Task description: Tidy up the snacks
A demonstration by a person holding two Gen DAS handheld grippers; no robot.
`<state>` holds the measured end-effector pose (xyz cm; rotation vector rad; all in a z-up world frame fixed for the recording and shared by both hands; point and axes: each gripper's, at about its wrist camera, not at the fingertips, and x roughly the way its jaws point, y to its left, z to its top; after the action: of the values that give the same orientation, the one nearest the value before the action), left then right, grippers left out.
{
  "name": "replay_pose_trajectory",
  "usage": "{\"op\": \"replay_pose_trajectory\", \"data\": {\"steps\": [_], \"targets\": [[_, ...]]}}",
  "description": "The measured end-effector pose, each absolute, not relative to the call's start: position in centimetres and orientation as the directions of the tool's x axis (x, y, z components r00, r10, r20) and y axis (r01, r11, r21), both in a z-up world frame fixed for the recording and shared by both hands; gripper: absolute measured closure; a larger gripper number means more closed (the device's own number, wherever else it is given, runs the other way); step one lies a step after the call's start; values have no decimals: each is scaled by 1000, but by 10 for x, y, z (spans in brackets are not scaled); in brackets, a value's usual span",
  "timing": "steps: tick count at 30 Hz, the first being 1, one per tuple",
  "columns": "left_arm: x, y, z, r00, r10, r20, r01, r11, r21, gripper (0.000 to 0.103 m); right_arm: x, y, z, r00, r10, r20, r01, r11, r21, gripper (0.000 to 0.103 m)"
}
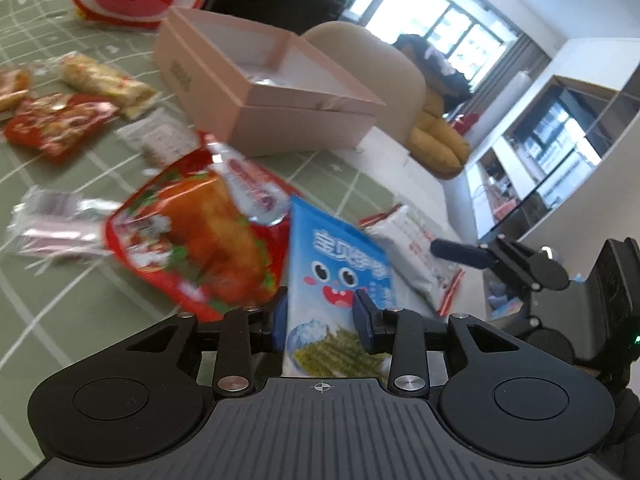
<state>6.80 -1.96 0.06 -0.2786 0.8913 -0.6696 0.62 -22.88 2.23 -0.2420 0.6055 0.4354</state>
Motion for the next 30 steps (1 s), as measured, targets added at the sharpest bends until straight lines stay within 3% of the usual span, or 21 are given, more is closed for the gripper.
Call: {"op": "replay_pose_trajectory", "data": {"steps": [5, 7, 10, 13, 20, 27, 30], "targets": [[66, -33, 0, 372, -712, -596, 444, 700, -559, 66, 4, -226, 17, 760, 314, -569, -456, 882, -122, 17], [58, -38, 6, 379, -707, -597, 462, 704, -540, 77, 5, -227, 17, 760, 320, -565, -458, 881, -118, 17], [53, -40, 11, 423, -676, -603, 449, 735, -509, 82, 6, -228, 17, 758, 332, -562, -465, 879, -108, 17], [55, -36, 6, 427, -678, -599, 390, 735, -554, 84, 6, -229, 17, 757, 340, -558, -468, 878, -100, 17], [54, -19, 0, 478, -668, -571, 319, 738, -595, 85, 11, -252, 29, 757, 349, -553, -422, 906, -6, 18], [43, -8, 6, 485, -686, -542, 310, 715, -627, 85, 36, -264, 25, 731, 295, -616, -336, 940, 51, 18], [36, -5, 8, 473, -694, -543, 305, 707, -638, 85, 36, -259, 27, 723, 273, -635, -349, 937, 6, 28]]}}
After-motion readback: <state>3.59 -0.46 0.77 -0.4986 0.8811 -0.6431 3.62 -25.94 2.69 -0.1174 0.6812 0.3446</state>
